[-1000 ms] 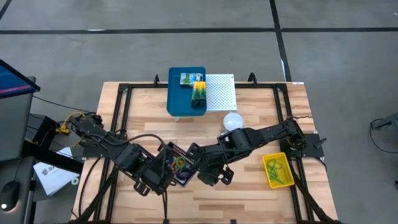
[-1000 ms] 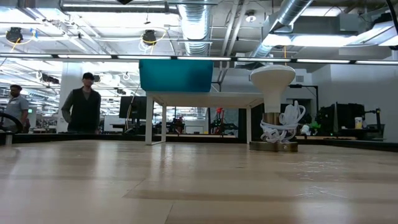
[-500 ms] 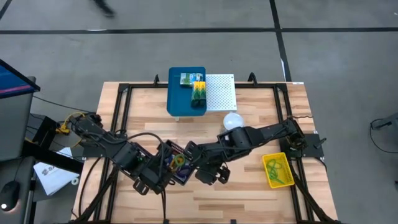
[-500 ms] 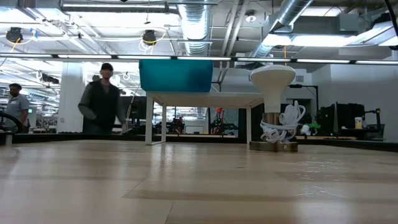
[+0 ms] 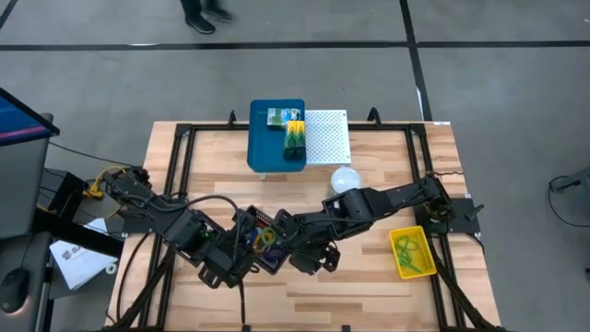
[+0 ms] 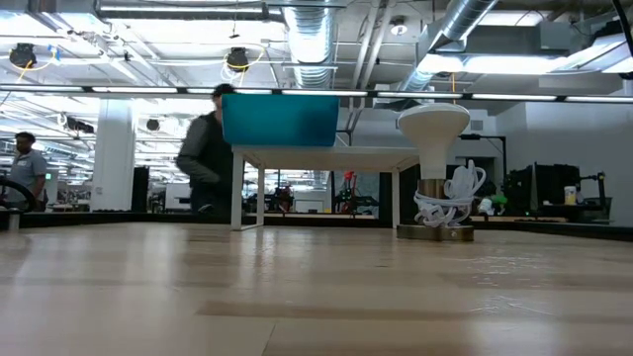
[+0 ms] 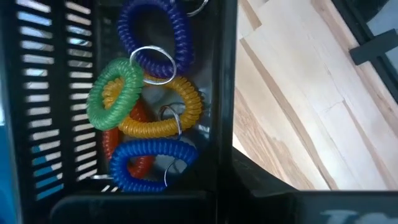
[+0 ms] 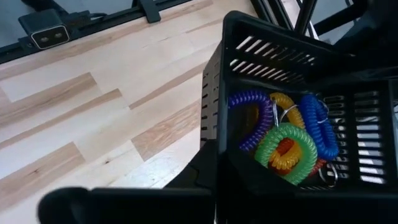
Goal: Pick & Place Office Desk Supplies
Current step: Put the black bin with spring keychains on the shelf
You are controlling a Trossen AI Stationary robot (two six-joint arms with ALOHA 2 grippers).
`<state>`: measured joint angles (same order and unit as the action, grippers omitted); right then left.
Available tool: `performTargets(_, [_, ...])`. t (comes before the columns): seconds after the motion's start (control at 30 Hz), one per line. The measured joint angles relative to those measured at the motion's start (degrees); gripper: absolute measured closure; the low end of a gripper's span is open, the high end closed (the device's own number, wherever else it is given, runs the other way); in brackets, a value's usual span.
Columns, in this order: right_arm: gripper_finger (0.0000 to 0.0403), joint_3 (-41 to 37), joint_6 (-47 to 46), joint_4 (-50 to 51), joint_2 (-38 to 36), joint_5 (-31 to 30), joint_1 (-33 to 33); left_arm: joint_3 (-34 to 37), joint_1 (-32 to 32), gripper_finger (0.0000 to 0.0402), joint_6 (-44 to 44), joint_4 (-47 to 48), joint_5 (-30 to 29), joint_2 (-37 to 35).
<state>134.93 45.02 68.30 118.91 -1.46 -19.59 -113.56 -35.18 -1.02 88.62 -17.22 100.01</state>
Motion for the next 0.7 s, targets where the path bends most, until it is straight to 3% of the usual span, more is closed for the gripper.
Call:
performTargets(0.2, [0.0398, 0.0, -0.8, 0.3, 0.0, -1.3, 0.0, 0.0, 0.0, 0.0386, 4.1, 0.5, -1.6, -0.8])
performTargets(0.7, [0.0401, 0.0, -5.6, -0.4, -0.1, -1.4, 2.0, 0.0, -5.3, 0.0285, 7.2, -10.0, -3.4, -10.7])
